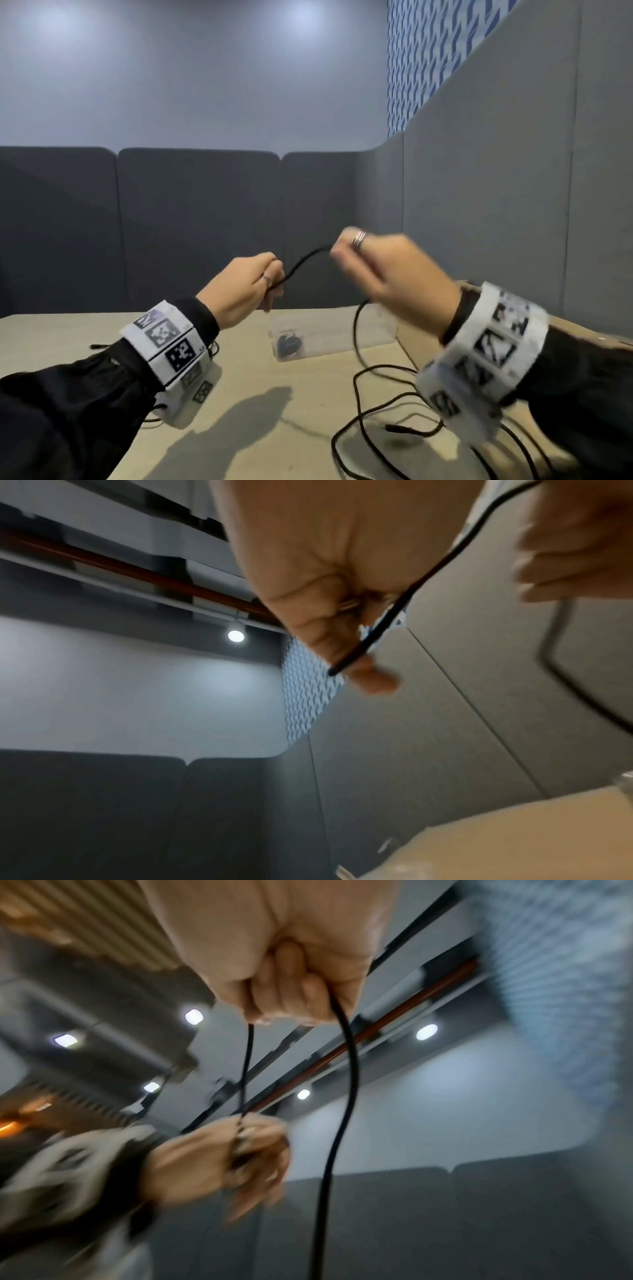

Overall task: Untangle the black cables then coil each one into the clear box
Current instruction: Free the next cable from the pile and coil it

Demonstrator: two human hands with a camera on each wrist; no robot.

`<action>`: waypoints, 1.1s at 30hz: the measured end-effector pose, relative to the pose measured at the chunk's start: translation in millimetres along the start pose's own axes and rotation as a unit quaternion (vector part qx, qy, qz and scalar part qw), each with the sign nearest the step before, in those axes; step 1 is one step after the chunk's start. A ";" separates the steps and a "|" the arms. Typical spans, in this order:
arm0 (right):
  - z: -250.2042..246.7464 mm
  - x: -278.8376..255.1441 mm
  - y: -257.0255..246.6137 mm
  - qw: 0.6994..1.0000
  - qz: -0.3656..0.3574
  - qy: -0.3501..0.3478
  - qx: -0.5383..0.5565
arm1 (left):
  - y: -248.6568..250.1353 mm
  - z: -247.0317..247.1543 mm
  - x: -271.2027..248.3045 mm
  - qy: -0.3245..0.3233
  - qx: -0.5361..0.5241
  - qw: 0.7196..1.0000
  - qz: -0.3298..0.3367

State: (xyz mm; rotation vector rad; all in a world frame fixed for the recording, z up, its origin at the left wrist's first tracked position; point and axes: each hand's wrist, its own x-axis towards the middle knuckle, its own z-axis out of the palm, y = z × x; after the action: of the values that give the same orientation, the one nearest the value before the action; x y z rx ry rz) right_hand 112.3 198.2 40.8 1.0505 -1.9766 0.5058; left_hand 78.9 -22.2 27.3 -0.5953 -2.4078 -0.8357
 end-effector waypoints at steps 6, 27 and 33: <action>-0.5 24.4 66.6 0.986 0.150 0.073 -0.029 | 62.2 -4.2 -20.7 -0.067 -0.422 0.904 -0.033; -0.9 5.6 88.1 0.973 0.219 -0.021 0.071 | 12.6 -3.2 -17.7 -0.281 -0.302 0.907 -0.085; 49.4 -13.2 58.7 0.972 0.208 -0.024 0.103 | 45.1 -5.5 1.1 -0.039 -0.694 0.719 0.020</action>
State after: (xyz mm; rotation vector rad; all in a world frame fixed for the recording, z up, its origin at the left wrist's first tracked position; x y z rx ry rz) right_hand 44.8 205.6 3.0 0.7709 -2.2332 0.9352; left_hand 104.7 6.6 51.2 -1.1511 -1.3469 -2.5809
